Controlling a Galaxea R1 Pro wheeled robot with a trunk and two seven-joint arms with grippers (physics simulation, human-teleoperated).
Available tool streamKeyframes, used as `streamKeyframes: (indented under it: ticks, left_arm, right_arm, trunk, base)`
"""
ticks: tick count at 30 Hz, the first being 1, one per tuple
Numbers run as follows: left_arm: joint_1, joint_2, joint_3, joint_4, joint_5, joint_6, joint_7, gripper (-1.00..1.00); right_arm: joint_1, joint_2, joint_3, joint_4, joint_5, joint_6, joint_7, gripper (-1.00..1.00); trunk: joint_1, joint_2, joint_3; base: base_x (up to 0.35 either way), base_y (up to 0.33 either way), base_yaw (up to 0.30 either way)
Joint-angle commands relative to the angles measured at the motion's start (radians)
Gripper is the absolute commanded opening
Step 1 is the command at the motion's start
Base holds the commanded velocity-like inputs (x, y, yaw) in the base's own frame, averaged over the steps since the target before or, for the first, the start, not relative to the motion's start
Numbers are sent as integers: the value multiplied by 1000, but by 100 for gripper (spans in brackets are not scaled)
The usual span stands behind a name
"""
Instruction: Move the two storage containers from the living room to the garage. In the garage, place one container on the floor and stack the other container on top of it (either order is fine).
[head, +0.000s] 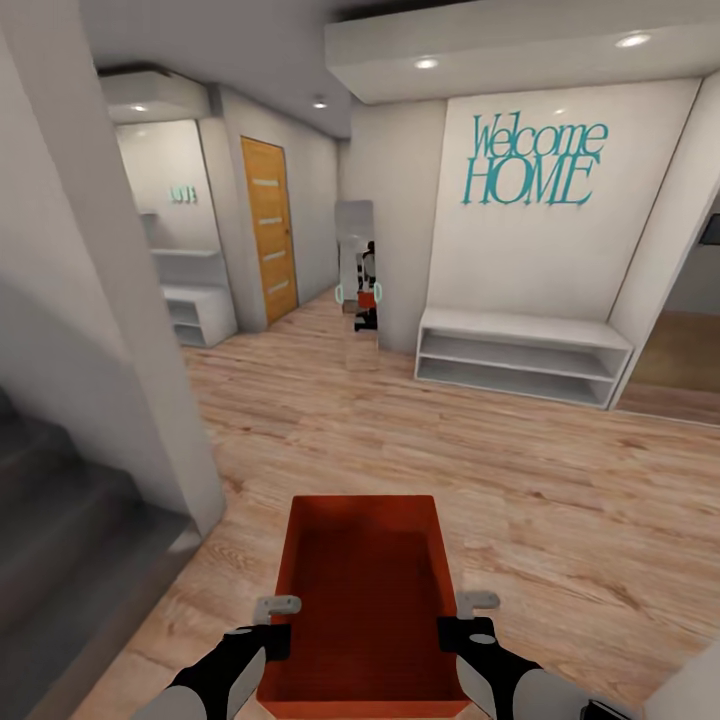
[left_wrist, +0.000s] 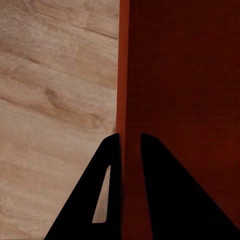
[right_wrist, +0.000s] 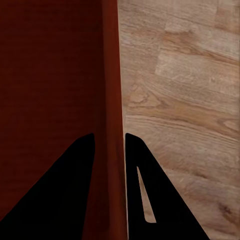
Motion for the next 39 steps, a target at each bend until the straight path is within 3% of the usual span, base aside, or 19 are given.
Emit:
streamKeyframes:
  ticks: [1, 39]
  left_arm:
    - [0, 1, -18, -2, 23, 6, 9, -100]
    - [0, 1, -18, -2, 23, 6, 9, -100]
  right_arm:
    - [0, -9, 23, 11, -10, -3, -3, -100]
    - [0, -8, 23, 11, -10, -2, -3, -100]
  trunk:
    - [1, -1, -1]
    - [1, -1, -1]
  base:
    - [323, 0, 0]
    - [323, 0, 0]
